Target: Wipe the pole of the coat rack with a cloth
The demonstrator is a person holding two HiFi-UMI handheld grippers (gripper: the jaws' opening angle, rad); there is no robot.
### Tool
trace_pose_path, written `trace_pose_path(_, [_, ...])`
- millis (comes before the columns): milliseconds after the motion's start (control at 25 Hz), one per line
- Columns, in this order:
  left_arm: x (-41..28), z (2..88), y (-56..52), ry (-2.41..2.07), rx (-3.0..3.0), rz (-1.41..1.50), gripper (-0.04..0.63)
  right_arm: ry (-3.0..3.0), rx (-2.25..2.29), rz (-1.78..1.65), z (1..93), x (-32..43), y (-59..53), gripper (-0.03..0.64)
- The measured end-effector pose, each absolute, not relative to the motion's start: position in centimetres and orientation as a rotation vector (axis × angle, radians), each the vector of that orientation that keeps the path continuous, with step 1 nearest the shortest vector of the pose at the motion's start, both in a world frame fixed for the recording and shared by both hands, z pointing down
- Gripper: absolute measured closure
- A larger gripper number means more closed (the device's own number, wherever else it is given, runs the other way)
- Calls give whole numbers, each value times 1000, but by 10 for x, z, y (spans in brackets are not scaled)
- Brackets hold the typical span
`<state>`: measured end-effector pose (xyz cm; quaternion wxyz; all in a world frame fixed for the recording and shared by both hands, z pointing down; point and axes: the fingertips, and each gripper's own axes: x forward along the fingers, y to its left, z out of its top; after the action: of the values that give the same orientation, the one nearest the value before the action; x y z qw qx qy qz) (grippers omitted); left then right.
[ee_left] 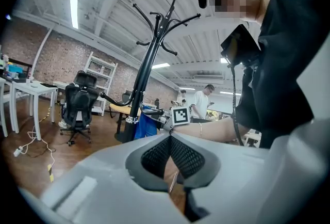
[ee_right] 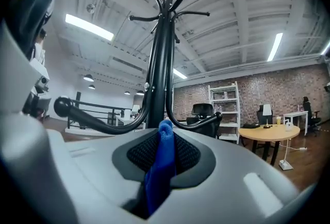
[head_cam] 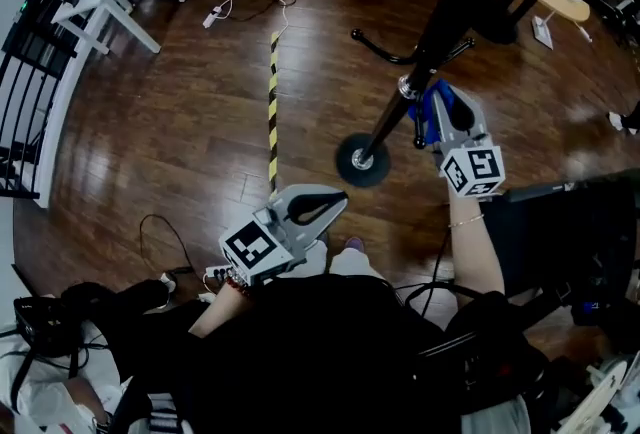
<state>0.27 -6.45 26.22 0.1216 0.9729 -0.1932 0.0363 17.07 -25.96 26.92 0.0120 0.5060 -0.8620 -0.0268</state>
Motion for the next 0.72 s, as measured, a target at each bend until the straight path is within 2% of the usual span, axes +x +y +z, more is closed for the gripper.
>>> trace_pose_path(360, [-7,283,-92,-578,2773,73,589,-2820,1479,-159,282,143,-261,554])
trace_pose_path(720, [30,348,-125,-497,2994,192,589,-2838,1297,-454,298,96,-241,554])
